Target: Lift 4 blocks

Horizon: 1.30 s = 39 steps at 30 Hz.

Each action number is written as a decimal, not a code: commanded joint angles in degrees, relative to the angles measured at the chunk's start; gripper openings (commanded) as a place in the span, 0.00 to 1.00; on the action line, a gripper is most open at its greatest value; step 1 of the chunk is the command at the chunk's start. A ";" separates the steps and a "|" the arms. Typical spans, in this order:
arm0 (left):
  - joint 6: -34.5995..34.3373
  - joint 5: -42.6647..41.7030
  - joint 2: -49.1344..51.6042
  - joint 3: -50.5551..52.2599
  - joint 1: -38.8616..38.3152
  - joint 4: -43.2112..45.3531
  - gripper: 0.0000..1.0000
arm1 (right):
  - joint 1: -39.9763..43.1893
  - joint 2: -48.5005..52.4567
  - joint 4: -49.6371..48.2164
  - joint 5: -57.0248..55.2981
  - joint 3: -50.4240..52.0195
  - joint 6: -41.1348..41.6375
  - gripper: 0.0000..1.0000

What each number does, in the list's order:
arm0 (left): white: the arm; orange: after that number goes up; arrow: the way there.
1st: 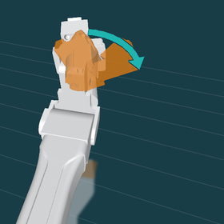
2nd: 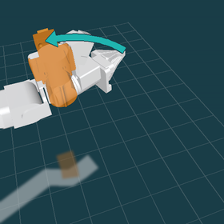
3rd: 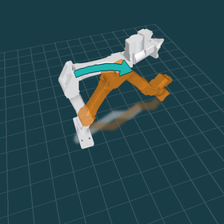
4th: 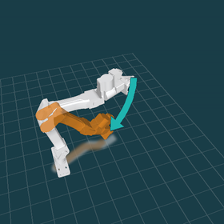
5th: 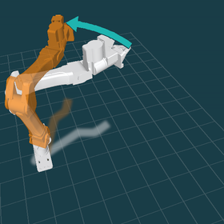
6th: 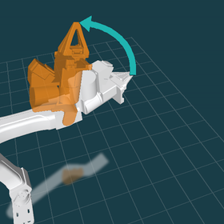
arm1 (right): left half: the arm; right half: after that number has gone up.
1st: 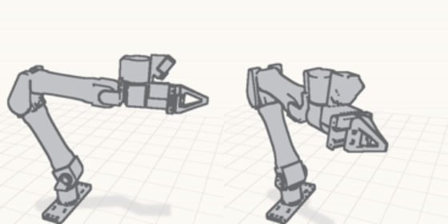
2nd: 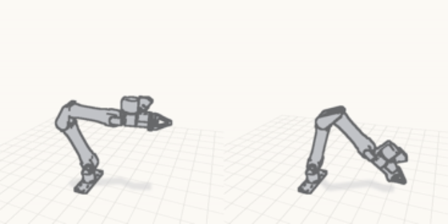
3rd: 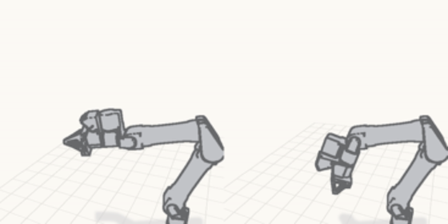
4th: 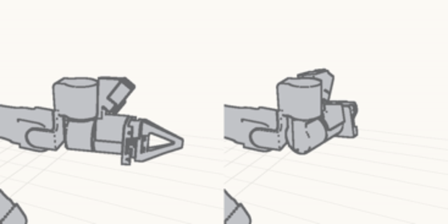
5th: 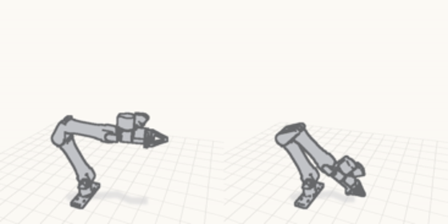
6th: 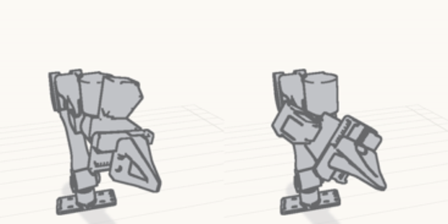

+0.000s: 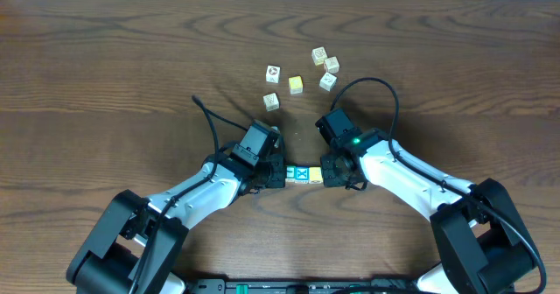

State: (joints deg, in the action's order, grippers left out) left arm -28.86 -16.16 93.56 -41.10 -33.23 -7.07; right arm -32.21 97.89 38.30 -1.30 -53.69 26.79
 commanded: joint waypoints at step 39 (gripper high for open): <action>11.74 17.09 -16.72 -5.07 14.10 1.07 0.37 | 1.73 0.37 -31.80 -23.80 -0.33 -10.05 0.41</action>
State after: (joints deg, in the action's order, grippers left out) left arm -19.27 -1.23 82.17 -44.73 -22.74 -5.91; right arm -31.73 97.91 9.85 -19.77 -53.60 20.53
